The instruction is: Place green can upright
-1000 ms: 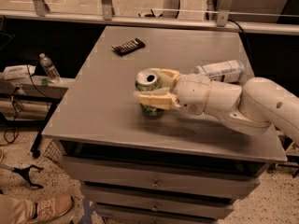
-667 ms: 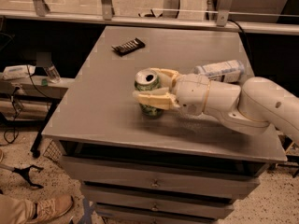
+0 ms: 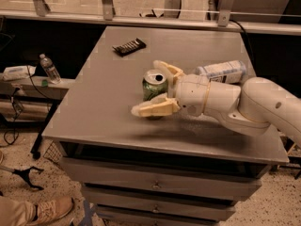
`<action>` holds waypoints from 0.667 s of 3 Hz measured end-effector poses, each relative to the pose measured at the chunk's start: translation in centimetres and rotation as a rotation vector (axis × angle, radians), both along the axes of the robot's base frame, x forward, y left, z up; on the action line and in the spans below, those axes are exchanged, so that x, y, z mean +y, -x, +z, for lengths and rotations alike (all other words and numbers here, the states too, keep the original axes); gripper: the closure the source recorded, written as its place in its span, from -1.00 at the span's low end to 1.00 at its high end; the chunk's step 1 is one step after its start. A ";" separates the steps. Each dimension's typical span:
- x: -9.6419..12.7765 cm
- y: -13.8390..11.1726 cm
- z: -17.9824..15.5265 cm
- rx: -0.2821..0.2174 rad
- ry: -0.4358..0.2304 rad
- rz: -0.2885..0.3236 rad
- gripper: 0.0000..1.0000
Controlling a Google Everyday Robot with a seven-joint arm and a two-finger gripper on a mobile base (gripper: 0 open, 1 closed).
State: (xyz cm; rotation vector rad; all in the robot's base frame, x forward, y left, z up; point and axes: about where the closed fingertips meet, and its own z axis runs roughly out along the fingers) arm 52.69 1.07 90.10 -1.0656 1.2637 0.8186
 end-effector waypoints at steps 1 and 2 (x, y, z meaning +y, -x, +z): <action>0.2 0.2 0.2 -0.028 0.003 0.005 -0.63; 0.3 0.4 0.5 -0.049 0.000 0.002 -0.17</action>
Offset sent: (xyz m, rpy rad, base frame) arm -0.0041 -0.0018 0.0065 0.0036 -0.0717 -0.0110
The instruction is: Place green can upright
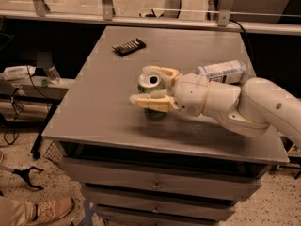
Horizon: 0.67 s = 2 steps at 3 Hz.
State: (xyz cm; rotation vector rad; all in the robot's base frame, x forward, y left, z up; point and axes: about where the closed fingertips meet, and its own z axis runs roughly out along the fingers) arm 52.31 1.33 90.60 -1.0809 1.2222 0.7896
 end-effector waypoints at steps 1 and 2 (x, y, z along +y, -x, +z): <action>0.2 0.1 0.1 -0.002 0.000 0.004 -0.17; 0.4 0.1 0.1 -0.003 0.001 0.008 -0.62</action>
Offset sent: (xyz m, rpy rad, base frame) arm -0.0006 0.0019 0.0007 -0.0003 -0.0016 0.0034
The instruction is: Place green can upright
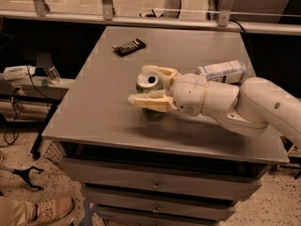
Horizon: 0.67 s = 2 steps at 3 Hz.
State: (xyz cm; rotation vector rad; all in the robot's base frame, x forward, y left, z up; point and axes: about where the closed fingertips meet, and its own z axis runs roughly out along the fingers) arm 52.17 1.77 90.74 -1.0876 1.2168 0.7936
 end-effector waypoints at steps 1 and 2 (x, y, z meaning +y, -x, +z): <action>0.4 0.1 -0.2 -0.014 0.044 -0.008 -0.60; 0.3 0.3 -0.1 -0.016 0.032 -0.034 -0.11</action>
Offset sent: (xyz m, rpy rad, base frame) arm -0.0031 -0.0046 -0.0004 -0.0092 -0.0149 -0.0771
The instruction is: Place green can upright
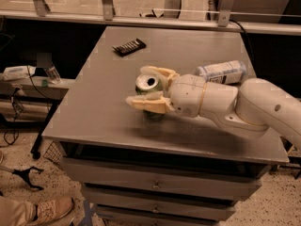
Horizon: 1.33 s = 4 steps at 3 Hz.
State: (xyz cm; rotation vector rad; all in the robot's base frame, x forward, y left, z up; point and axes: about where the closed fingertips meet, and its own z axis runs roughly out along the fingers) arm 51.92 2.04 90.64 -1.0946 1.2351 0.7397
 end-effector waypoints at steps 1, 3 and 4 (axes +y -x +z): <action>-0.5 0.1 0.4 -0.008 -0.016 -0.023 0.35; -1.9 -0.5 0.9 -0.012 -0.075 -0.076 1.00; -2.8 -0.9 0.7 0.000 -0.130 -0.110 1.00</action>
Offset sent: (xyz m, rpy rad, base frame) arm 0.0058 -0.0251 0.0096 0.0510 -0.0172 -0.0796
